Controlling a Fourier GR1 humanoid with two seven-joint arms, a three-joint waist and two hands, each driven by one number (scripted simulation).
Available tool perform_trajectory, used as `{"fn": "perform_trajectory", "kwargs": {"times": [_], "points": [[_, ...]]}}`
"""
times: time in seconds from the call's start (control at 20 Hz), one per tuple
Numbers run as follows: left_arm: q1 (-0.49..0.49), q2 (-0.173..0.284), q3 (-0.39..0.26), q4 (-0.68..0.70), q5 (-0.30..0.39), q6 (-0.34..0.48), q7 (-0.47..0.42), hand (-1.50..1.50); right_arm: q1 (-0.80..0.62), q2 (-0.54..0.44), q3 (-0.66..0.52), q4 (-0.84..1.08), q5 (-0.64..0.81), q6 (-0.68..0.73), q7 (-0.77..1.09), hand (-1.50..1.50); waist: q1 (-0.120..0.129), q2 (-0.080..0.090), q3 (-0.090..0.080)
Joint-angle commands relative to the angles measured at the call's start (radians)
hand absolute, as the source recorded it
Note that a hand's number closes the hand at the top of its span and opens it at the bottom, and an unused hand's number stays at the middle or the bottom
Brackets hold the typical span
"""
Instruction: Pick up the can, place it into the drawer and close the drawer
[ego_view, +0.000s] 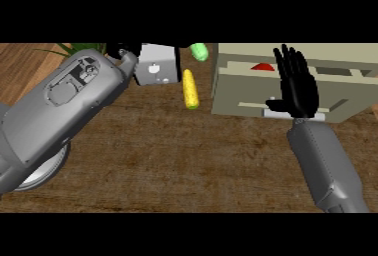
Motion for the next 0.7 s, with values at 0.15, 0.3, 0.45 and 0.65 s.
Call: {"fn": "perform_trajectory", "kwargs": {"times": [0.15, 0.3, 0.45, 0.65], "points": [[0.098, 0.065, 0.007, -0.113, -0.026, 0.000, 0.019, -1.50, -0.216, -0.011, -0.071, 0.276, -0.002, -0.045, 0.018, -1.50, 0.008, 0.024, 0.019], [0.164, 0.036, -0.022, -0.174, -0.041, 0.024, 0.014, -1.50, -0.269, -0.005, -0.090, 0.360, -0.002, -0.108, 0.005, -1.50, 0.026, 0.030, 0.020], [0.200, 0.083, 0.001, -0.228, -0.038, 0.004, 0.033, -1.50, -0.325, 0.005, -0.092, 0.443, 0.025, -0.146, 0.030, -1.50, 0.019, 0.028, 0.019], [0.214, 0.089, 0.010, -0.235, -0.056, -0.012, 0.004, -1.50, -0.429, -0.035, -0.115, 0.493, 0.011, -0.113, 0.031, -1.50, 0.026, 0.037, 0.019]]}}
